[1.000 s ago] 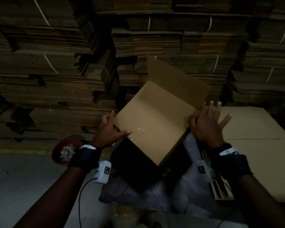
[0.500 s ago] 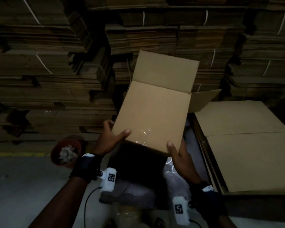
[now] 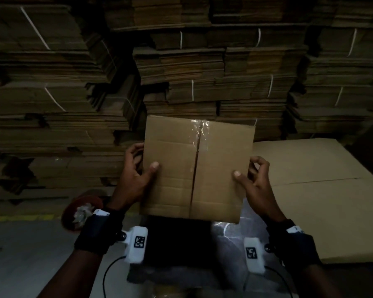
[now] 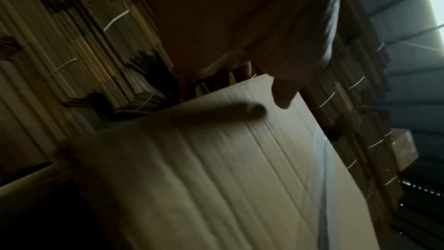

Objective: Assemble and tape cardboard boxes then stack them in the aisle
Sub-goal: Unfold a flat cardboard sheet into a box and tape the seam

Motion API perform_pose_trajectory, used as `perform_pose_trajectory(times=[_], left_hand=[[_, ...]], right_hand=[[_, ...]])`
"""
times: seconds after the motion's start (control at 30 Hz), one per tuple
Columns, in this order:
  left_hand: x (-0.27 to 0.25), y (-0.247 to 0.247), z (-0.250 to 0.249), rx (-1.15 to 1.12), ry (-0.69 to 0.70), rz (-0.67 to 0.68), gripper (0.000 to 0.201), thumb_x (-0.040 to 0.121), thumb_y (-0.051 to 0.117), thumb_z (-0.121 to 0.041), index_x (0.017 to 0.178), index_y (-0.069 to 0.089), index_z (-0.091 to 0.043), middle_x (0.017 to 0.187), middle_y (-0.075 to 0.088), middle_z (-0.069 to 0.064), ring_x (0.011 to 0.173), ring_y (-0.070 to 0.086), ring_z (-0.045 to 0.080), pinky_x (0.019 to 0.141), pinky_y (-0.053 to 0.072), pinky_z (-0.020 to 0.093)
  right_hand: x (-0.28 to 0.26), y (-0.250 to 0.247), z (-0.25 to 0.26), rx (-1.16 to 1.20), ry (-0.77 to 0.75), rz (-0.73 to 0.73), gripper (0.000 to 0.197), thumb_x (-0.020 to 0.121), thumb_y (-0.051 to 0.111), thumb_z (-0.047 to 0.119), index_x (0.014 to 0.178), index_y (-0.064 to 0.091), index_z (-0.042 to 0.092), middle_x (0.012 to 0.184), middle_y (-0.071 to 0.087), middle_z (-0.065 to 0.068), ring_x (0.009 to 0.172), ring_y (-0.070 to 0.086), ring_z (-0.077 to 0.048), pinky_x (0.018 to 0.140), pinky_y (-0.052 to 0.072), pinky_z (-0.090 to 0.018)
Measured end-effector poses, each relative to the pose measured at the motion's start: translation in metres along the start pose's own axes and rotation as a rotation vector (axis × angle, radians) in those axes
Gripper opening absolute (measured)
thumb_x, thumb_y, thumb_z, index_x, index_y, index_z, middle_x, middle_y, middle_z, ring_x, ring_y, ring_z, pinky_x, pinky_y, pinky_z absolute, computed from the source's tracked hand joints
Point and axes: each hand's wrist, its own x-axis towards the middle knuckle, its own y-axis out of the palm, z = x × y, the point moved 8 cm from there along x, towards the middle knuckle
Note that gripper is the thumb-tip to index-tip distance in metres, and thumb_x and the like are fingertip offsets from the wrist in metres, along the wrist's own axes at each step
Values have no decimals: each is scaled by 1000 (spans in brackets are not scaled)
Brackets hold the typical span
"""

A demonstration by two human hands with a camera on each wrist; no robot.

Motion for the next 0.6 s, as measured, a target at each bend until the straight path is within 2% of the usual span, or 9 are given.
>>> perform_pose_trajectory(times=[0.07,0.13,0.17,0.27,0.33,0.4,0.47,0.53,0.6], left_hand=[[1,-2,-14,-36,8,31,76,80,73,-40,146,38,-26,142,55,-3,126,58,10,95,51,25],[1,-2,-26,-74,-15,80,78,82,71,-44,151,34,-41,146,52,-9,129,56,12,97,51,32],[1,-1,-30,-103,-41,102,79,83,71,-44,152,31,-46,146,52,-14,127,57,10,96,52,31],[3,-4,-41,-154,-111,147,78,91,65,-40,155,22,-49,140,50,-26,115,61,-6,83,52,15],[7,-7,-47,-140,-140,161,73,93,59,-44,155,21,-49,138,45,-36,113,56,-16,84,45,12],[10,-9,-48,-122,-166,175,71,94,56,-52,156,21,-46,149,36,-33,125,46,-14,92,39,13],[14,-8,-43,-113,-210,182,78,92,59,-56,158,20,-42,160,28,-20,137,41,0,98,38,15],[17,-3,-36,-103,-256,195,80,92,58,-50,160,16,-38,161,30,-10,135,46,9,106,41,24],[22,4,-31,-100,-271,211,78,97,57,-35,161,13,-33,156,38,-7,126,55,11,103,48,28]], right_hand=[[5,-2,12,25,-37,26,45,96,64,7,124,39,33,132,64,-8,118,65,-15,95,56,-30],[9,-4,25,52,-75,35,42,95,68,23,127,44,34,134,64,-3,124,62,-19,96,54,-28],[11,-5,33,69,-88,32,43,94,70,33,130,46,35,133,65,1,126,61,-20,99,53,-29],[15,-8,48,91,-106,34,64,88,68,51,145,47,29,141,61,8,132,56,-21,107,47,-40],[18,-9,53,80,-91,72,78,88,65,58,154,40,26,150,54,7,138,51,-18,113,41,-43],[24,-7,52,72,-50,122,72,93,58,52,157,35,28,151,51,11,139,49,-11,115,39,-39],[32,0,50,53,-10,177,63,97,58,46,155,36,33,141,57,24,133,52,0,114,40,-29],[42,5,43,13,16,189,53,101,52,36,152,35,33,128,58,37,124,52,14,108,40,-14],[52,6,31,-3,37,189,52,105,48,25,155,33,28,129,54,37,121,51,18,100,40,-5]])
